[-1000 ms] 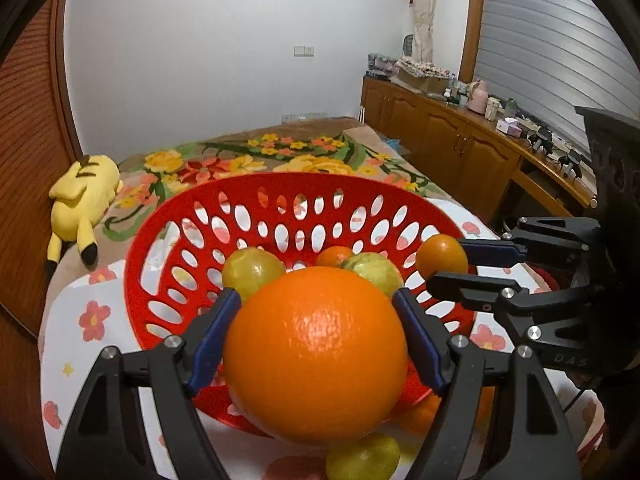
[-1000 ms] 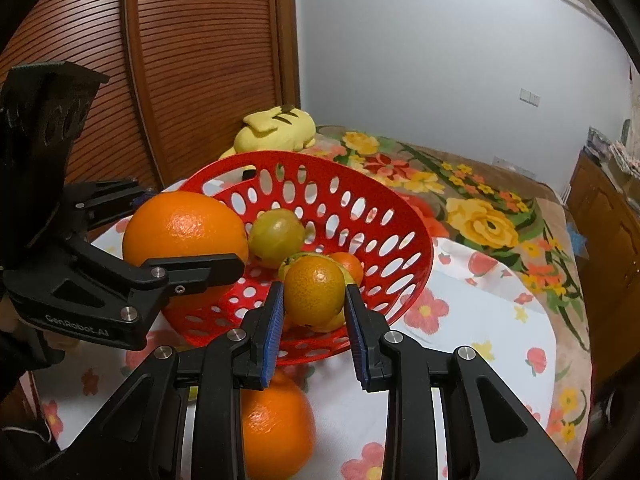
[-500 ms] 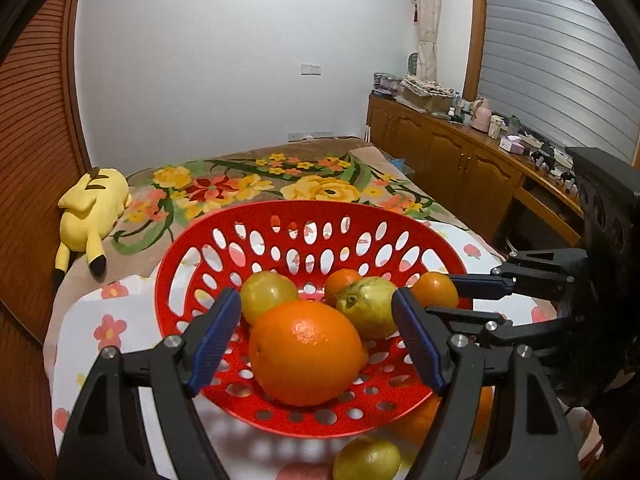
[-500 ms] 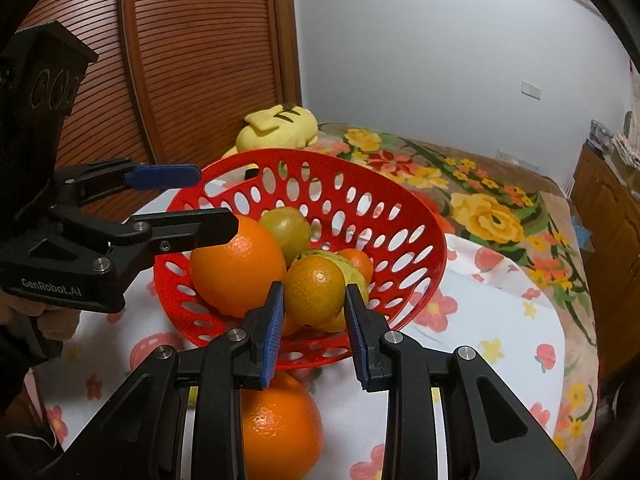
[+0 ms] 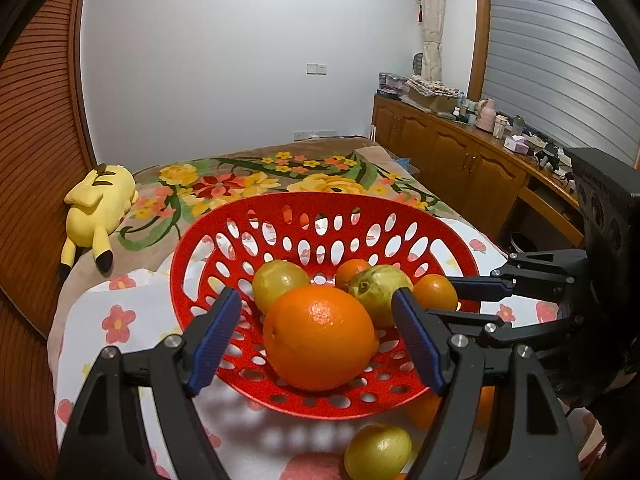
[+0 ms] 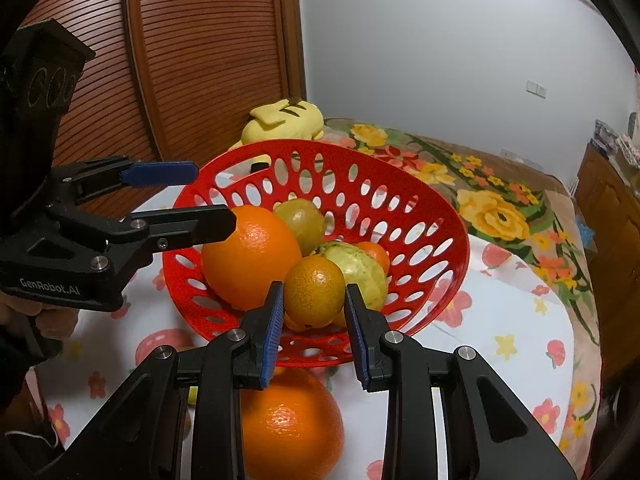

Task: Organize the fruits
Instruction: 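Open both tools to release the orange and mandarin into the basket, then withdraw both tools from the basket toward the remaining fruit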

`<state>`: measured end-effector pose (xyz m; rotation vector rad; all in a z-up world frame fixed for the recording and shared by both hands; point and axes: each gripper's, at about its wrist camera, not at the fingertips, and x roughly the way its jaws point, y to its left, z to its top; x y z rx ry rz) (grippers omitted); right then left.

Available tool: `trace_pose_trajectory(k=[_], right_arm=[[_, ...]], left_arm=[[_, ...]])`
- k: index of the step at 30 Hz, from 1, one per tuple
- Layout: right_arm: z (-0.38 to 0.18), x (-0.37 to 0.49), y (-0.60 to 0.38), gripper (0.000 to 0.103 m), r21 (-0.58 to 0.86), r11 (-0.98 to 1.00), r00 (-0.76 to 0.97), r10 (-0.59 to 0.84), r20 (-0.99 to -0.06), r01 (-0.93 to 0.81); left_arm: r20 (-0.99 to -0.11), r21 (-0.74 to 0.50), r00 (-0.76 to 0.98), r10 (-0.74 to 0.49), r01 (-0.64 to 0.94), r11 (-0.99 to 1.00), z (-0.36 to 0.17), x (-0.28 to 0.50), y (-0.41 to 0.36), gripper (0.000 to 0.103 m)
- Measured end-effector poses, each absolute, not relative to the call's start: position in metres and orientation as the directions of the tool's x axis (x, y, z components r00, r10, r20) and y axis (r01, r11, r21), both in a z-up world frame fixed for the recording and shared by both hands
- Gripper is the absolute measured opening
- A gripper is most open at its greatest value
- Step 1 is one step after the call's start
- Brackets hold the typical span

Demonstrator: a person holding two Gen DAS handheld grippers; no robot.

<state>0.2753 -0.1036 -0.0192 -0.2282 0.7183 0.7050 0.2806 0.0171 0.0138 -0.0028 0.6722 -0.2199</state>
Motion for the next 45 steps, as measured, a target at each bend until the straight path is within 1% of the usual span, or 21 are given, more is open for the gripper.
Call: trace_pose_trajectory(k=[13,20,22,23,24,26,35,41,45], right_arm=[[-0.020,0.270,-0.094,0.030,0.048,0.745,0.533,0.518,-0.669,-0.665],[-0.015,0.263,-0.102,0.038,0.072,0.764,0.548,0.522,-0.654,-0.642],[-0.012,0.256,-0.109,0.039,0.080,0.773,0.559,0.522,-0.644,-0.629],[-0.011,0.252,-0.112,0.042,0.082,0.777,0.565,0.521,-0.640,-0.624],[-0.009,0.247,-0.115,0.048,0.081,0.783,0.572,0.516,-0.637,-0.616],[-0.007,0.237,-0.122,0.052,0.072,0.798,0.592,0.500,-0.632,-0.598],[-0.009,0.195,-0.149,0.056,0.065,0.836,0.634,0.462,-0.620,-0.545],[-0.027,0.176,-0.169,0.056,0.097,0.857,0.630,0.444,-0.637,-0.506],[-0.041,0.171,-0.179,0.056,0.113,0.868,0.620,0.431,-0.655,-0.483]], left_arm=[[-0.623,-0.087,0.757,-0.195,0.181,0.980,0.005,0.264,0.030,0.078],[-0.619,-0.093,0.761,-0.195,0.175,0.980,0.005,0.252,0.035,0.078],[-0.618,-0.098,0.761,-0.198,0.175,0.980,0.004,0.246,0.036,0.078],[-0.619,-0.100,0.760,-0.199,0.175,0.979,0.003,0.243,0.037,0.078],[-0.619,-0.100,0.760,-0.199,0.175,0.979,0.002,0.241,0.037,0.078],[-0.619,-0.102,0.759,-0.200,0.175,0.979,0.001,0.237,0.038,0.078],[-0.609,-0.085,0.769,-0.195,0.181,0.980,0.000,0.198,0.032,0.078],[-0.610,-0.068,0.768,-0.194,0.194,0.979,-0.006,0.176,0.022,0.079],[-0.625,-0.086,0.752,-0.212,0.204,0.975,-0.016,0.169,0.018,0.079]])
